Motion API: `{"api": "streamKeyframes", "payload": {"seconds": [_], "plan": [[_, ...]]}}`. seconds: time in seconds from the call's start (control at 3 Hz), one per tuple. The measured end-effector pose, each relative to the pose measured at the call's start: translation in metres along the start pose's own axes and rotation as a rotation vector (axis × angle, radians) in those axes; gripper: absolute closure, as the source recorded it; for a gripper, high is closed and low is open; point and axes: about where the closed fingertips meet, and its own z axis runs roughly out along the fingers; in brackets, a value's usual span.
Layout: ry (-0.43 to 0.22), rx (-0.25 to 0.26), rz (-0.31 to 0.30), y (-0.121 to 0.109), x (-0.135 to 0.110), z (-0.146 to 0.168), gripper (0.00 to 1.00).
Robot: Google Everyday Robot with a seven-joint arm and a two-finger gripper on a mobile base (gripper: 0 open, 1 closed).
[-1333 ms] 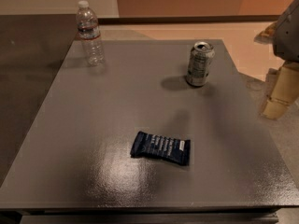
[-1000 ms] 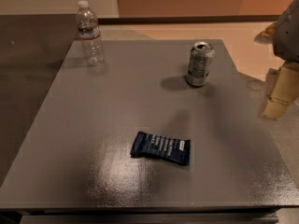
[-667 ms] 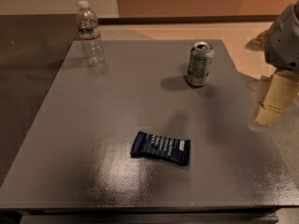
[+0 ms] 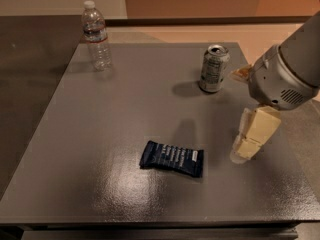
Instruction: Move rxbar blueberry near 7up can
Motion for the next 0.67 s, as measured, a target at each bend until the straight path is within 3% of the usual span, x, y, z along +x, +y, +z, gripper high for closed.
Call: {"api": "streamKeyframes", "payload": {"seconds": [0.67], "plan": [[-0.156,-0.024,-0.008,0.023,-0.017,0.057,0.0]]}}
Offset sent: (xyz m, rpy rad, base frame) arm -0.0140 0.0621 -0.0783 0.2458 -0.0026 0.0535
